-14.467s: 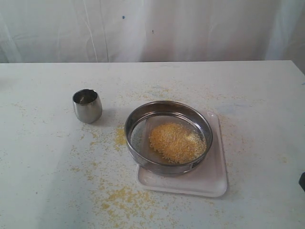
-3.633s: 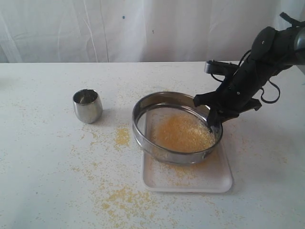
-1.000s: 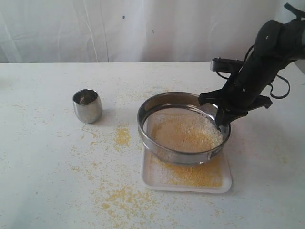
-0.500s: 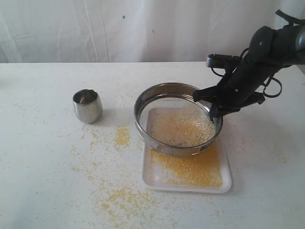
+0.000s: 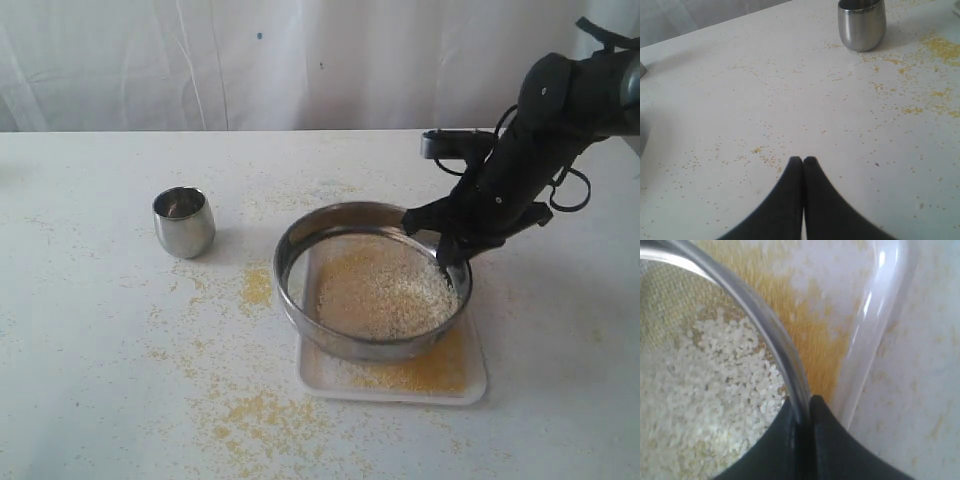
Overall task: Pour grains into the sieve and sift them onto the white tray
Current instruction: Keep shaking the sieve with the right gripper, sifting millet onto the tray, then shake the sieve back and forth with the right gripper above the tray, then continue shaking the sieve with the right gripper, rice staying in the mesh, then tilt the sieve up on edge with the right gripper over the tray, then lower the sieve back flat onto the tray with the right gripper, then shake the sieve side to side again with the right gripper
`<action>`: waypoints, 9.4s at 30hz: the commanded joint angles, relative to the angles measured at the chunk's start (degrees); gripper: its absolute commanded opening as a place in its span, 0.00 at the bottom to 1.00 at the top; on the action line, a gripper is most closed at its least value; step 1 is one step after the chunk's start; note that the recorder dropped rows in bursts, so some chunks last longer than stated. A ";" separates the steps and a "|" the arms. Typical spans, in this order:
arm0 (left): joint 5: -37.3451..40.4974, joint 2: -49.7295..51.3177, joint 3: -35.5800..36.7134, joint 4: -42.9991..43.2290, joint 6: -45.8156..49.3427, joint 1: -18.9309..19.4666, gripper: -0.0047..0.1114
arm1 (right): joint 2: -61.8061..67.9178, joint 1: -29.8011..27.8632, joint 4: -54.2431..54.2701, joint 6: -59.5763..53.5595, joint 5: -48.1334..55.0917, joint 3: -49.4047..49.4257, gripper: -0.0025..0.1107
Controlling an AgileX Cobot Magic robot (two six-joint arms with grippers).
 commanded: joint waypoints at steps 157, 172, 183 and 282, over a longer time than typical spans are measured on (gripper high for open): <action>-0.20 -0.26 0.20 -0.15 -0.05 -0.54 0.04 | 3.35 0.80 -7.41 14.79 0.84 -8.45 0.02; -0.20 -0.26 0.20 -0.15 -0.05 -0.54 0.04 | 3.51 1.92 -10.68 9.53 2.02 -5.33 0.02; -0.20 -0.26 0.20 -0.15 -0.05 -0.54 0.04 | 1.41 2.86 -11.42 10.96 -9.31 -4.19 0.02; -0.20 -0.26 0.20 -0.15 -0.05 -0.54 0.04 | 1.22 -1.63 -0.67 11.33 5.28 -4.51 0.02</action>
